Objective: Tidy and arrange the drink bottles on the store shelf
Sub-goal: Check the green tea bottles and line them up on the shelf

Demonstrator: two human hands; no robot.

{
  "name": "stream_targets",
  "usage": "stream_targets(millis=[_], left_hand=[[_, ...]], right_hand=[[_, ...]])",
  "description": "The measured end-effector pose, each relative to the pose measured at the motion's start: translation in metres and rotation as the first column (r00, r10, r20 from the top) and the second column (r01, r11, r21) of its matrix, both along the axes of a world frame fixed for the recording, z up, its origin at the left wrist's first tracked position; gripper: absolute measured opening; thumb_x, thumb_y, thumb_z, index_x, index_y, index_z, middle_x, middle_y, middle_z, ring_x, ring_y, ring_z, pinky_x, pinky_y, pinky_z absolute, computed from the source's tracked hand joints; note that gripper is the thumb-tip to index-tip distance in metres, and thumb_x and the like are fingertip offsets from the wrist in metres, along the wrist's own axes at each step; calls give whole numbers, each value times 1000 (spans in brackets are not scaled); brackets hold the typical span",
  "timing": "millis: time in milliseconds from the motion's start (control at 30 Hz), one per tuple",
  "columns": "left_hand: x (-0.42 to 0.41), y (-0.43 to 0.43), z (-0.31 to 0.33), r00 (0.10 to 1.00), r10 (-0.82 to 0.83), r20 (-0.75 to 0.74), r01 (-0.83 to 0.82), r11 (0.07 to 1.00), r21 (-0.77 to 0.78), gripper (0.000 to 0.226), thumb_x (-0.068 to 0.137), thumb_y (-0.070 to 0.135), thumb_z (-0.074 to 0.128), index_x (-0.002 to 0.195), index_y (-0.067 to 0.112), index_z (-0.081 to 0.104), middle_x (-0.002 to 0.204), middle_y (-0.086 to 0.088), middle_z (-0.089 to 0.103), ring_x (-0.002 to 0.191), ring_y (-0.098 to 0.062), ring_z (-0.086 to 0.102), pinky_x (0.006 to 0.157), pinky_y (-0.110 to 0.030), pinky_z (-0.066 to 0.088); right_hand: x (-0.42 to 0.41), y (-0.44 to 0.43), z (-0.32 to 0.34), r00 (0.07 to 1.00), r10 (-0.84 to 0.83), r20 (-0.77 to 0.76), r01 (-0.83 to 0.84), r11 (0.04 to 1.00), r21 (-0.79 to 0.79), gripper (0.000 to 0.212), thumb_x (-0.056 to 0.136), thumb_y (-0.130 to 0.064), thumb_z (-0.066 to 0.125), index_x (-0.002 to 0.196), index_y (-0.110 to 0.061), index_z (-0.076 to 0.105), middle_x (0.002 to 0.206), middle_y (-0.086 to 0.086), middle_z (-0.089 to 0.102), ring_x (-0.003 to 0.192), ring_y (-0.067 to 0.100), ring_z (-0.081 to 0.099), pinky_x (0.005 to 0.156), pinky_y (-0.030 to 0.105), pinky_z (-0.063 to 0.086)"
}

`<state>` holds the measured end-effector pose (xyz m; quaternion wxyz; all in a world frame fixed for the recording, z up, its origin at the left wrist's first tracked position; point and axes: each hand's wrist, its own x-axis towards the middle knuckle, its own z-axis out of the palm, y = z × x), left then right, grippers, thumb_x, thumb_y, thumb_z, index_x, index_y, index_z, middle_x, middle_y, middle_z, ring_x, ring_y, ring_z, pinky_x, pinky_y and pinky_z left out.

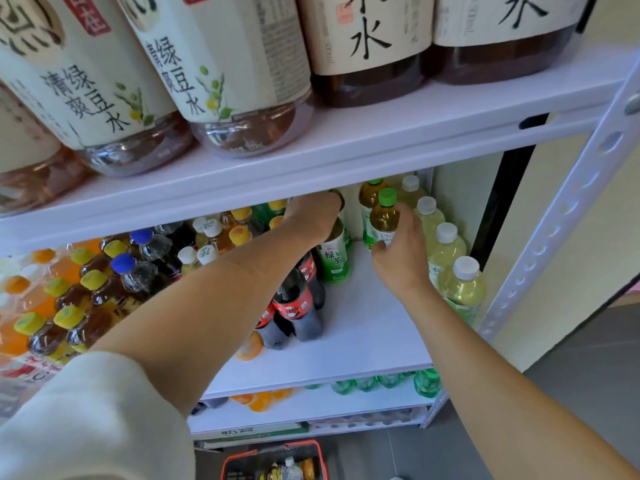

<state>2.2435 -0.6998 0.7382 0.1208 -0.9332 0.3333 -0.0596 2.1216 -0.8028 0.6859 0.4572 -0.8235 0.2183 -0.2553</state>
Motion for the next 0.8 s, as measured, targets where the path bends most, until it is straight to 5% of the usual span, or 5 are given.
stream_targets(millis=[167,300,567,667,800], left_hand=[[-14,1,11,995,90,43,-92,995,43,24,88,0,53,101,20,56,72,2,39,68,-20,41,46,-28,21],[-42,1,21,981,63,185,-89,987,136,43,89,6,59,130,15,52,119,-9,58,113,-32,54,68,-38,40],[-136,47,13,988,-145,57,155,881,-447,30,86,3,53,111,9,68,109,-10,65,104,-32,57,73,-38,50],[-167,71,-3,977,-184,-109,52,698,-714,28,87,3,60,113,8,70,108,-8,68,97,-29,63,78,-40,54],[-191,99,-19,896,-203,-394,-215,579,-786,55,88,36,70,138,22,51,132,13,53,124,-4,48,104,-19,39]], right_hand=[[31,-9,6,998,31,-54,-36,994,-101,75,80,4,60,148,-5,29,144,19,42,134,36,38,109,45,33],[45,-13,4,992,-33,-123,11,984,-175,68,87,-6,60,149,-11,30,139,20,45,128,39,43,100,48,41],[-13,17,-14,996,77,-50,-88,953,-289,30,86,0,61,115,3,55,121,22,50,103,40,54,79,40,42],[-48,17,-2,993,121,-4,-118,956,-268,30,90,-11,64,117,0,56,113,18,58,97,35,58,73,32,38],[-99,18,33,949,313,40,-311,949,-55,26,90,-22,68,114,-19,59,101,-1,65,95,21,62,81,34,48]])
